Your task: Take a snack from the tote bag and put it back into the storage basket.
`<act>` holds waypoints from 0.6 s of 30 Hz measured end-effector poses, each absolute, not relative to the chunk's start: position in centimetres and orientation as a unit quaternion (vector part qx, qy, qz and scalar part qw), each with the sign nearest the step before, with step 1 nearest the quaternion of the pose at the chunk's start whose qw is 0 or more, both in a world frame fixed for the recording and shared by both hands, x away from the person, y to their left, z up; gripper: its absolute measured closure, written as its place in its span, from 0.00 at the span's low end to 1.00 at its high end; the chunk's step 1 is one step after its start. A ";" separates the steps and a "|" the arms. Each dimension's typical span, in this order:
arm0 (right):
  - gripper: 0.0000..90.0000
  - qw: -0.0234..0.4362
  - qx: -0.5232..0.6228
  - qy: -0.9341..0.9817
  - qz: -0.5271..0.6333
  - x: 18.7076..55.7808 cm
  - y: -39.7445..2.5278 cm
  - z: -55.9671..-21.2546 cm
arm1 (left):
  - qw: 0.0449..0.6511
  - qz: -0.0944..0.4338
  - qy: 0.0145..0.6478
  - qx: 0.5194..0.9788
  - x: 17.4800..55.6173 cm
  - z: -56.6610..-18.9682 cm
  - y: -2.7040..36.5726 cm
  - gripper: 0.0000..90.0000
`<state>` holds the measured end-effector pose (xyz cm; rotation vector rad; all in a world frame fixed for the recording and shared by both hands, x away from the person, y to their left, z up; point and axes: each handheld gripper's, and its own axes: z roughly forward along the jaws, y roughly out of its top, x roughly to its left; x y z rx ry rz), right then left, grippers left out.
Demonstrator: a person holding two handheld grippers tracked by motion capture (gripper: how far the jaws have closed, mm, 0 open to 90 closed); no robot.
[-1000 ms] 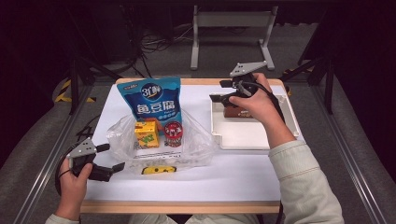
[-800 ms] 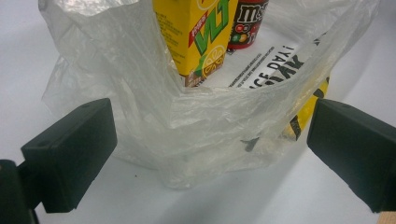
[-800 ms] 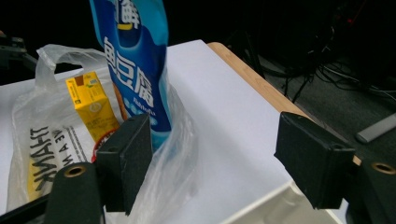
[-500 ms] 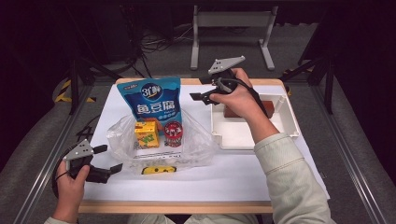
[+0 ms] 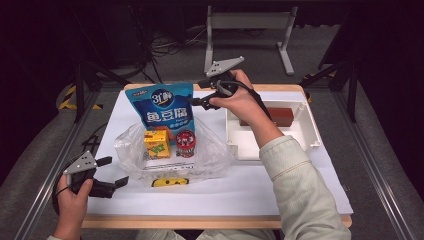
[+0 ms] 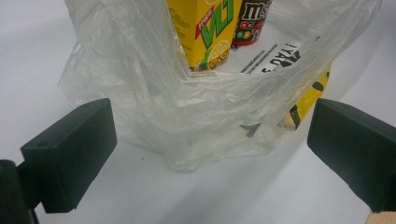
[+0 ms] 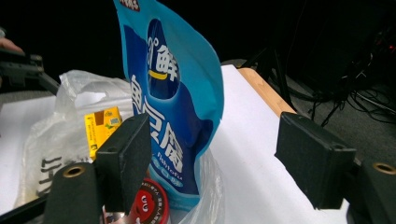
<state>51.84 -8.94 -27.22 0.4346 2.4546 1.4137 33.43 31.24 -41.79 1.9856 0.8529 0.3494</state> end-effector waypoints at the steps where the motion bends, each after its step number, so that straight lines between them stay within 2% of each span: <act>1: 0.30 0.137 0.150 0.848 0.489 51.8 -8.9 -27.2 | 0.458 0.142 0.346 0.806 33.4 -41.8 31.2 0.02; 18: 0.29 0.127 0.130 0.857 0.483 53.3 -5.0 -28.1 | 0.464 0.141 0.344 0.804 33.8 -41.8 31.3 0.02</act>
